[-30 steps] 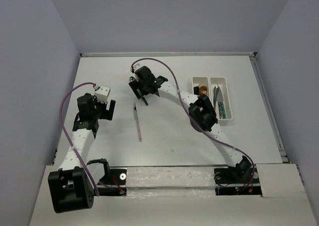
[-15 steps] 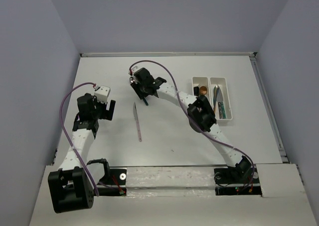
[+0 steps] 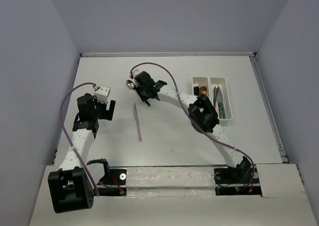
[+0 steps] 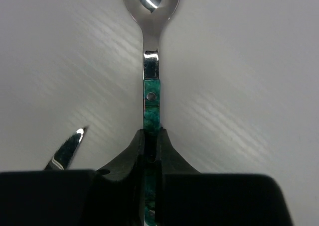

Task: Sort the eating utensils into containers

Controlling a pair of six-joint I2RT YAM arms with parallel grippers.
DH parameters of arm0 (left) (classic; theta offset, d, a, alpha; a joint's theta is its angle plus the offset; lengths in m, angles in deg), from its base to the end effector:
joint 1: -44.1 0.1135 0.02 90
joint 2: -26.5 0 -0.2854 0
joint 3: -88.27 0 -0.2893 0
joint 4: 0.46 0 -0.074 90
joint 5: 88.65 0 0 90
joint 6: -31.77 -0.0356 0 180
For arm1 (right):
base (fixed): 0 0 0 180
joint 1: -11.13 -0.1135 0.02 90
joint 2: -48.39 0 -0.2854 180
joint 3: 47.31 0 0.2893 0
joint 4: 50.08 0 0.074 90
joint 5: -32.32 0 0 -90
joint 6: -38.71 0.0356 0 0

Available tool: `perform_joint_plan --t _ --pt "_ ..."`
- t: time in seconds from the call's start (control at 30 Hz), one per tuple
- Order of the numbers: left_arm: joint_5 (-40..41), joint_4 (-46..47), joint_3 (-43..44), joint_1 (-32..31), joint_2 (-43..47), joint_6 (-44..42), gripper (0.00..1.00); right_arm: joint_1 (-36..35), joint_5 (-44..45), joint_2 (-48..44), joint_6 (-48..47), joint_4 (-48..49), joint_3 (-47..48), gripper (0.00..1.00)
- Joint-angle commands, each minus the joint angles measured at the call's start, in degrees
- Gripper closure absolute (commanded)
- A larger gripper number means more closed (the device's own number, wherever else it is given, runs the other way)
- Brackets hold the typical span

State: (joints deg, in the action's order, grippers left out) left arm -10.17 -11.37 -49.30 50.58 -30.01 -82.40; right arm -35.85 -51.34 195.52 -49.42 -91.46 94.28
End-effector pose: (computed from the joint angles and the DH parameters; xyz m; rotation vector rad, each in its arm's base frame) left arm 0.2411 0.0202 0.2351 0.4337 1.9528 0.1420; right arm 0.4275 0.4523 0.1606 -0.8721 2.2364 0.2707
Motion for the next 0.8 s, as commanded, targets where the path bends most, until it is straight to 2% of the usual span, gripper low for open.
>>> perform_joint_plan --t 0.0,0.03,0.07,0.13,0.17,0.3,0.53,0.6,0.67,0.73,0.77 --pt "-0.07 1.84 0.13 0.11 1.14 -0.36 0.01 -0.57 2.00 -6.83 5.77 -9.52 -19.36 1.00" --pt "-0.07 1.84 0.04 0.20 1.23 -0.36 0.01 -1.09 2.26 -9.90 7.17 -9.70 -24.11 1.00" --pt "-0.07 1.84 -0.05 0.20 1.40 -0.45 0.01 -1.96 1.48 -16.63 9.71 -9.70 -34.33 1.00" --pt "-0.16 1.93 -0.05 0.20 1.49 -0.45 0.01 -2.50 0.08 -23.00 12.36 -10.23 -43.97 1.00" --pt "-0.16 1.84 -0.05 0.20 1.40 -0.62 0.01 -3.28 -2.63 -27.99 13.67 -9.88 -52.11 0.98" --pt "0.01 2.10 0.22 0.20 0.79 -0.45 0.01 -3.29 -2.05 -31.64 15.45 -7.34 -61.49 0.74" --pt "0.90 2.89 -1.10 0.20 3.68 -0.71 0.01 -3.29 -3.36 -24.70 17.64 -4.08 -62.30 0.71" --pt "0.98 2.98 -1.19 0.20 3.86 -0.89 0.01 -3.29 -3.28 -24.35 17.56 -3.46 -61.95 0.63" --pt "1.07 2.98 -0.93 0.20 3.25 -0.80 0.01 -3.29 -2.92 -24.43 16.94 -3.46 -59.93 0.61" --pt "1.51 3.07 -0.84 0.20 2.90 -0.62 0.01 -3.29 -2.48 -24.17 16.15 -3.29 -58.26 0.65" --pt "1.60 3.07 -0.93 0.20 3.07 -0.71 0.01 -3.29 -2.13 -24.00 15.97 -3.37 -56.78 0.70"
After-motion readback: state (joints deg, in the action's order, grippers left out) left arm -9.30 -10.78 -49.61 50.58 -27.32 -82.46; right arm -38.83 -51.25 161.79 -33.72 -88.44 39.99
